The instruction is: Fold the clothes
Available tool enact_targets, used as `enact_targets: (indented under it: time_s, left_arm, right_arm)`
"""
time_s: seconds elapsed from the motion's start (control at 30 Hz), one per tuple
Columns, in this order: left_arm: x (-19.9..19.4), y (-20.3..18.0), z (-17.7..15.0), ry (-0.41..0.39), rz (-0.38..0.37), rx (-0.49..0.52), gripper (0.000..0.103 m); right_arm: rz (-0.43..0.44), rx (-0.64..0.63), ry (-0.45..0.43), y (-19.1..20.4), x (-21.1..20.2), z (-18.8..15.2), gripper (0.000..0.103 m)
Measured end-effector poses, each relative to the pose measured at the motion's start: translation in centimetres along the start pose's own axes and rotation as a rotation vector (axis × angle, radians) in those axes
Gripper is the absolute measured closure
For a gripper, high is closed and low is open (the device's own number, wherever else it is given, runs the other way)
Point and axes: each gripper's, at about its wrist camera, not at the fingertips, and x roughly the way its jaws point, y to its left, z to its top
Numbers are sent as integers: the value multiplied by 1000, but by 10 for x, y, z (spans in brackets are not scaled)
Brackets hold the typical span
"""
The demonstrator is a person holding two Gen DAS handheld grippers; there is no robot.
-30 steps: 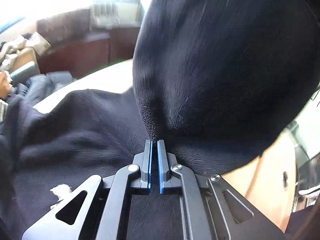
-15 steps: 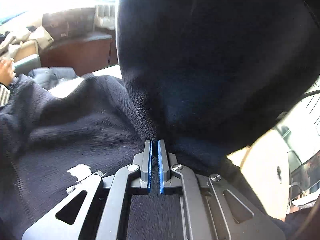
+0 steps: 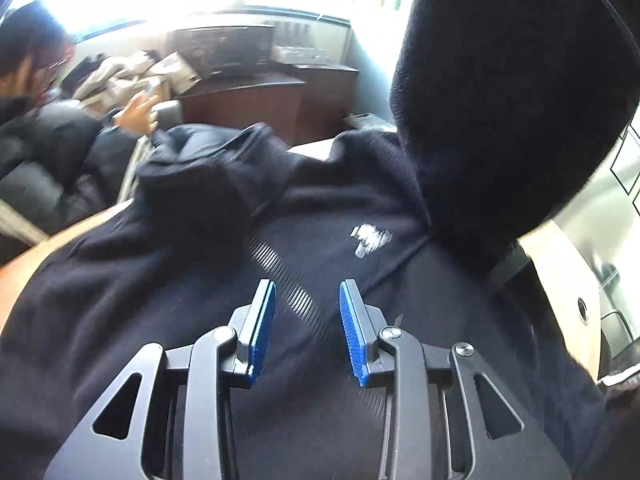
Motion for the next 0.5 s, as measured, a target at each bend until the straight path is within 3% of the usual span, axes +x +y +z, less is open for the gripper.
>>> enact_targets:
  time_s: [0.13, 0.37, 0.5]
  left_arm:
    - [-80, 21, -55, -14, 3, -73, 72]
    - [-206, 52, -129, -8, 61, -187, 72]
    - [-311, 43, -152, -27, 84, -224, 72]
  right_arm:
    - [35, 14, 48, 7, 72, -5, 97]
    - [23, 77, 120, -17, 204, -40, 97]
    - [30, 132, 88, -31, 215, -45, 97]
